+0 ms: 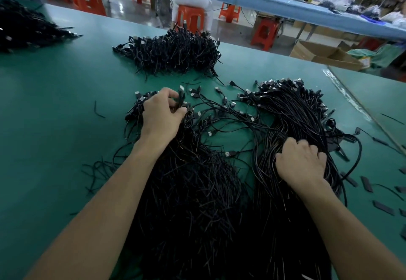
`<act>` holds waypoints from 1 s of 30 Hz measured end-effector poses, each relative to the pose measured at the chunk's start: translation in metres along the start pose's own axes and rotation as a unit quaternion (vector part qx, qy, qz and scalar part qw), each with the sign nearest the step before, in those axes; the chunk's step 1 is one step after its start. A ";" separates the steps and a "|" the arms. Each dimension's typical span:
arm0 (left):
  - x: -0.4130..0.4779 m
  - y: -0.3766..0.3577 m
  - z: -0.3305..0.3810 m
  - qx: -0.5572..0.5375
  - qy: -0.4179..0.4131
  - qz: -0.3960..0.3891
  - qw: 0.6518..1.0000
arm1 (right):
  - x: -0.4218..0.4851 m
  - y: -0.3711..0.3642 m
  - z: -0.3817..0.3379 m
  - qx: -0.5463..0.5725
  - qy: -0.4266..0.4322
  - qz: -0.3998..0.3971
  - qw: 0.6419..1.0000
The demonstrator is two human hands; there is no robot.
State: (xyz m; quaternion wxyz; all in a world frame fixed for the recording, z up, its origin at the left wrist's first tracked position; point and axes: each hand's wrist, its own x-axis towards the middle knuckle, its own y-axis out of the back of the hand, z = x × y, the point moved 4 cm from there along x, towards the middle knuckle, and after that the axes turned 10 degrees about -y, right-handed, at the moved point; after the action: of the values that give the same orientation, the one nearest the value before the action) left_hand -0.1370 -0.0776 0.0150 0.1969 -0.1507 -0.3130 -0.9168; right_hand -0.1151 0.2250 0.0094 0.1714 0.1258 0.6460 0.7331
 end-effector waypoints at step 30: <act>-0.044 -0.037 0.049 -0.060 -0.246 -0.246 0.936 | -0.103 0.081 -0.076 0.460 0.443 -0.168 0.751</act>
State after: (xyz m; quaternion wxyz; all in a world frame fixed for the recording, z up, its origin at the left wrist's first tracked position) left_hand -0.1076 -0.0076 0.0153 -0.1276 -0.3008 -0.3236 -0.8880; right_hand -0.0595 0.1047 0.0829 -0.0916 -0.2601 0.9194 0.2805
